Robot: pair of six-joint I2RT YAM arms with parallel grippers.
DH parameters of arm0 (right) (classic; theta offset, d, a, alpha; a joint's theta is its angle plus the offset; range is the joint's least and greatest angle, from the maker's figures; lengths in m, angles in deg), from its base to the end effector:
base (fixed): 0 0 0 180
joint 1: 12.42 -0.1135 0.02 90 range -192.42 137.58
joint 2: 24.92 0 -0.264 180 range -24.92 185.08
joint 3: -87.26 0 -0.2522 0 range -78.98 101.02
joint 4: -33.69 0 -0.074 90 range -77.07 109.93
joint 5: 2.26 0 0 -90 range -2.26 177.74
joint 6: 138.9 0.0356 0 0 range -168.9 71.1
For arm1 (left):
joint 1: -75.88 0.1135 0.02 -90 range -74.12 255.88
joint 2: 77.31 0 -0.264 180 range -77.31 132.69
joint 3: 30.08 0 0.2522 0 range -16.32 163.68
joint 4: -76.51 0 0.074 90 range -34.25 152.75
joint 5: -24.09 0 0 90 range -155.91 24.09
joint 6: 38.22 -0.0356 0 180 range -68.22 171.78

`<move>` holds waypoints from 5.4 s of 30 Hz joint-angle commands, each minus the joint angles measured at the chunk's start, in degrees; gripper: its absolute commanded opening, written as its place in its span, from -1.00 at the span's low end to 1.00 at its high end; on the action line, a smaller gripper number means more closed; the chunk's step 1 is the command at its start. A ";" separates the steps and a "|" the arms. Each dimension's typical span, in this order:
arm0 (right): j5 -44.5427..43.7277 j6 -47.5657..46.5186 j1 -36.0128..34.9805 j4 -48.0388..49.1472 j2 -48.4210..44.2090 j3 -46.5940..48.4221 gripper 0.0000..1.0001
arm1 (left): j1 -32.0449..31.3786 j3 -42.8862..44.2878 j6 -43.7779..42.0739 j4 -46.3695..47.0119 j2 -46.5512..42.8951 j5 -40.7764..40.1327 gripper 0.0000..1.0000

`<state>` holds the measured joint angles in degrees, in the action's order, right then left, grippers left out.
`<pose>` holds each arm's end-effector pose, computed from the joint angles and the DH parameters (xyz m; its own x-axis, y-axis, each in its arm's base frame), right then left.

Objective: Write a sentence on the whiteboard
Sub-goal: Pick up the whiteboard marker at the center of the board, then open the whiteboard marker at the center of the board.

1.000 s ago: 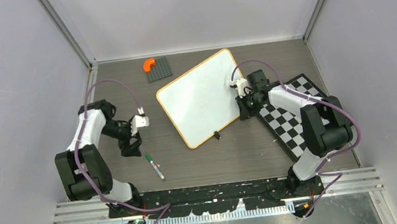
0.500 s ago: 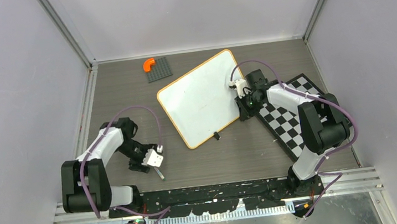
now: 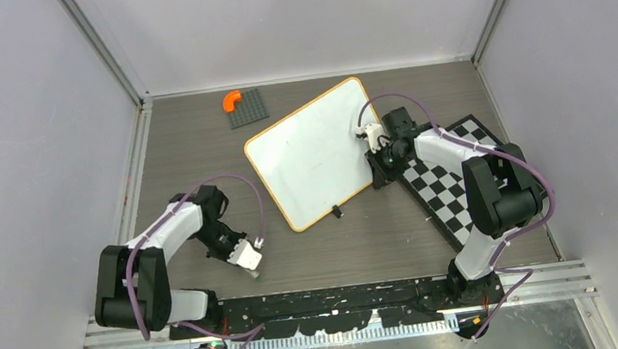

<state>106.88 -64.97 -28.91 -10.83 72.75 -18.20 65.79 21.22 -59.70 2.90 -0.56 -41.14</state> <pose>0.3113 0.1043 0.1765 -0.7449 -0.4932 -0.4493 -0.6180 0.7638 0.1861 0.1652 -0.0446 0.1571 0.4436 0.7793 -0.4427 0.8703 -0.4926 0.0050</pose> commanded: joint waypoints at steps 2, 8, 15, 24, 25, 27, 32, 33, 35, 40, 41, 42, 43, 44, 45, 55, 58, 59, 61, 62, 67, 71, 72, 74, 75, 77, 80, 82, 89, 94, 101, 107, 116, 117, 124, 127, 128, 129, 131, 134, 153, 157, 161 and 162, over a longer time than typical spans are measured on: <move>2.32 -1.30 -0.11 -2.47 1.55 1.54 -0.99 | -0.55 1.56 5.57 -0.85 2.55 -0.99 -0.76; 2.09 -2.61 -0.10 -4.04 -0.59 0.11 -0.99 | 3.50 5.94 12.36 -6.59 -2.11 6.11 -1.00; 2.66 -3.86 -1.51 -3.95 -4.91 -4.12 -0.99 | 18.94 16.97 19.68 -13.55 -4.20 18.15 -1.00; 2.88 -1.07 -7.33 -0.97 -3.36 -3.87 -1.00 | 26.37 25.69 48.33 -1.25 -3.47 21.48 -1.00; 2.92 -0.91 -8.13 -0.88 -2.86 -3.61 -1.00 | 26.91 26.33 51.28 0.53 -3.72 21.41 -1.00; 2.51 -0.80 -9.93 -0.14 -2.03 -3.71 -0.99 | 28.36 27.42 57.95 4.92 -4.09 21.01 -1.00; 0.16 -2.20 -13.94 -1.60 -0.81 -2.81 -0.99 | 30.90 31.02 73.50 13.52 -3.36 17.70 -1.00; 0.16 -2.12 -14.59 -1.66 -0.82 -2.69 -1.00 | 31.19 32.04 76.11 14.25 -3.04 17.02 -1.00; 0.37 -0.85 -15.76 -1.03 -0.83 -2.32 -0.99 | 31.22 33.21 79.47 16.13 -2.80 15.70 -1.00; 0.18 4.69 -18.45 0.04 1.11 -0.23 -0.99 | 31.26 36.41 85.39 17.98 -1.65 13.88 -1.00; 0.43 5.55 -18.75 0.27 1.27 -0.28 -0.99 | 31.27 37.20 86.12 17.91 -1.23 13.85 -1.00; 0.95 6.19 -18.99 0.47 1.37 -0.53 -0.99 | 31.22 37.99 86.74 18.00 -0.97 13.61 -1.00; 1.44 6.85 -19.22 0.73 1.27 -0.88 -0.99 | 31.26 38.83 87.08 17.90 -0.64 13.51 -1.00; 1.93 7.22 -19.54 1.00 1.06 -1.32 -0.99 | 31.27 39.65 87.42 17.83 -0.33 13.23 -1.00; 2.17 7.28 -20.23 1.22 0.56 -1.57 -1.00 | 31.20 40.31 87.66 17.87 -0.17 13.18 -1.00; 0.04 5.40 -23.77 1.21 -0.83 -2.82 -0.99 | 29.31 42.69 89.63 18.05 -0.52 12.74 -1.00; -2.40 4.34 -23.79 0.60 -1.33 -4.03 -1.00 | 28.54 42.88 90.20 17.85 -0.74 12.86 -1.00; -3.12 4.23 -23.82 0.33 -1.61 -4.32 -0.91 | 28.19 42.96 90.13 17.73 -0.73 12.74 -1.00; -3.02 4.42 -23.81 -0.37 -2.31 -4.51 -0.34 | 27.37 43.17 90.17 17.48 -0.88 12.61 -1.00; -2.71 4.70 -23.77 -0.84 -3.23 -4.57 -0.03 | 26.65 43.26 90.21 17.36 -0.85 12.47 -1.00; -0.59 5.30 -23.50 -3.04 -10.71 -3.17 0.41 | 22.65 44.92 89.03 15.91 -1.16 12.08 -1.00; 2.82 6.00 -20.60 -5.97 -16.92 0.53 0.52 | 16.50 46.98 86.38 14.44 -1.72 9.03 -1.00; 5.19 6.70 -18.85 -6.91 -18.12 2.55 0.56 | 14.39 47.79 85.33 13.89 -1.82 8.02 -1.00; 8.97 9.15 -14.65 -7.86 -20.52 5.26 0.58 | 9.95 49.38 83.95 12.70 -1.95 6.40 -1.00; 10.84 10.32 -11.59 -7.84 -22.15 6.47 0.59 | 6.65 50.33 83.18 11.91 -1.91 6.27 -1.00; 13.53 13.20 -8.21 -7.86 -24.02 9.28 0.60 | 2.01 52.26 81.79 10.24 -1.68 5.63 -1.00; 16.61 18.10 -5.88 -9.88 -24.66 14.59 0.60 | -5.10 55.14 79.03 6.96 -0.79 4.63 -1.00; 20.50 21.10 -5.53 -11.11 -24.63 17.56 0.60 | -10.29 56.88 76.76 4.45 0.00 2.66 -1.00; 30.27 35.36 -5.95 -5.98 -25.79 18.89 0.60 | -25.25 57.20 73.57 4.09 0.61 -4.59 -1.00; 29.29 40.68 -7.70 -1.79 -25.25 18.56 0.58 | -30.59 59.37 76.04 3.86 2.51 -5.54 -1.00; 29.18 42.13 -10.44 -0.04 -24.18 18.33 0.21 | -33.71 60.31 76.56 4.47 3.56 -5.74 -1.00; 29.67 43.95 -11.74 1.57 -23.02 18.48 -0.03 | -34.69 60.81 77.20 5.22 3.58 -4.78 -1.00; 29.04 43.81 -12.63 1.41 -22.26 18.28 -0.29 | -35.93 60.85 76.75 4.75 3.57 -3.19 -1.00; 29.03 43.70 -12.73 1.40 -22.18 18.27 -0.40 | -36.08 60.89 76.76 4.75 3.58 -3.11 -1.00; 29.06 41.98 -12.51 -0.09 -22.70 18.53 -1.00 | -35.69 62.94 78.40 1.65 3.83 -3.07 -0.40; 29.95 42.50 -10.83 -0.12 -23.65 18.37 -0.99 | -31.35 61.96 78.38 -0.84 1.97 3.32 0.35; 30.13 42.58 -10.40 -0.13 -24.10 18.26 -1.00 | -29.16 61.10 78.77 -0.77 1.25 5.18 0.41; 30.42 42.61 -10.27 -0.21 -24.39 18.13 -1.00 | -27.88 60.02 78.81 -0.72 0.50 6.58 0.43; 32.00 42.97 -10.36 -0.26 -24.70 18.07 -1.00 | -26.86 57.88 78.67 0.09 -0.68 6.29 0.43; 33.76 43.54 -10.29 0.16 -24.88 17.82 -0.99 | -26.02 55.91 78.42 0.30 -1.26 7.01 0.40; 39.16 39.62 -11.22 -2.80 -26.04 17.00 -0.92 | -25.55 54.55 83.89 1.89 0.24 15.18 -1.00; 39.38 39.26 -11.90 -3.54 -25.92 16.99 -0.61 | -25.53 56.26 80.92 -1.00 0.89 15.23 -1.00; 39.48 38.09 -12.40 -5.47 -25.70 18.01 -0.22 | -25.60 57.60 78.30 -3.28 1.35 15.07 -1.00; 39.68 37.71 -12.37 -5.81 -25.54 18.23 -0.18 | -25.61 57.71 77.99 -3.47 1.42 14.98 -1.00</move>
<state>144.30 -25.61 -40.54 -14.59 48.57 -1.20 40.00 76.02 21.00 0.40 0.71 -26.87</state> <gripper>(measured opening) 0.373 0.117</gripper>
